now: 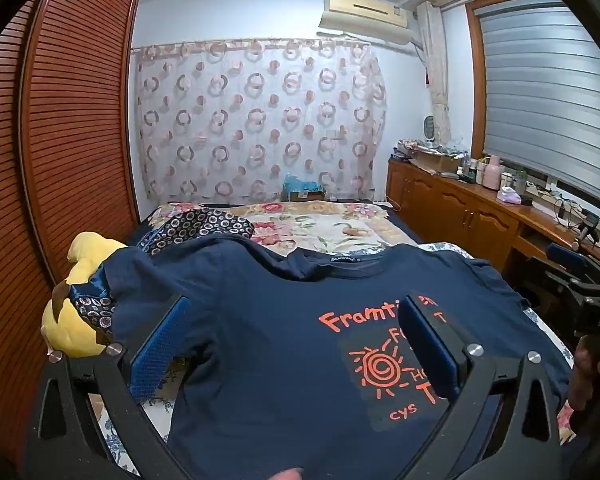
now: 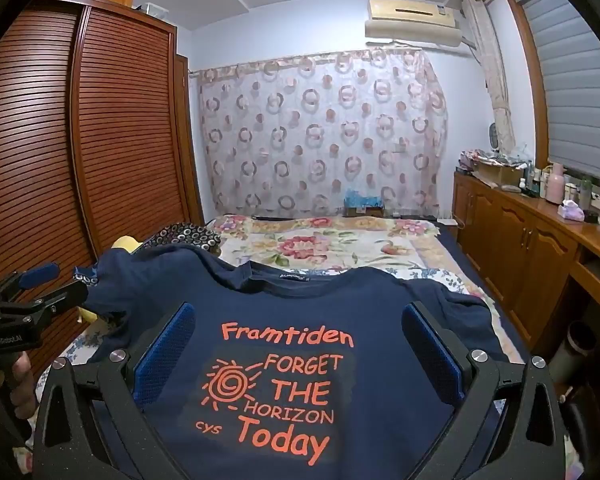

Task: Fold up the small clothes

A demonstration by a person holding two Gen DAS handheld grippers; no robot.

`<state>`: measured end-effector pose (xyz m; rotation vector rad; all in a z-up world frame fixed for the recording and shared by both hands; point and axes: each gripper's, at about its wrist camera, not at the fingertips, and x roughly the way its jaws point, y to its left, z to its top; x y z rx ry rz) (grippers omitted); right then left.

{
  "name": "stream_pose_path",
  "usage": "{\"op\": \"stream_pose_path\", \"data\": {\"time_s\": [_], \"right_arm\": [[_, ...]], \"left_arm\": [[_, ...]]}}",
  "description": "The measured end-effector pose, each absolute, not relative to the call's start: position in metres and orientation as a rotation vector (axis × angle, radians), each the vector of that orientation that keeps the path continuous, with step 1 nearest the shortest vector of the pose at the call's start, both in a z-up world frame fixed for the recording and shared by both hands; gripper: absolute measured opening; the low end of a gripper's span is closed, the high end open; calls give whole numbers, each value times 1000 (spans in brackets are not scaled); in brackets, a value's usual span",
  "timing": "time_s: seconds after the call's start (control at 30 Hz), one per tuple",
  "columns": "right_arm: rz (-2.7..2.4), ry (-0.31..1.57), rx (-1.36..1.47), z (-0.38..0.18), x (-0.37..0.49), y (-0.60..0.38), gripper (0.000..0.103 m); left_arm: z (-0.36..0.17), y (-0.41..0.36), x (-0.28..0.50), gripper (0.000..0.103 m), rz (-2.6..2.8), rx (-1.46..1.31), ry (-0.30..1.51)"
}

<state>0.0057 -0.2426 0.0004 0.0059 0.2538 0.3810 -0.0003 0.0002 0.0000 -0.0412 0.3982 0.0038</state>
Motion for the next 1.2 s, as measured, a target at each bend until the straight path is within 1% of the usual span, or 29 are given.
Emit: {"op": "stream_pose_path", "data": {"time_s": [1.2], "right_arm": [[381, 255, 6, 2, 3, -242, 103]], "left_arm": [[0, 0, -1, 103, 10, -28, 397]]}}
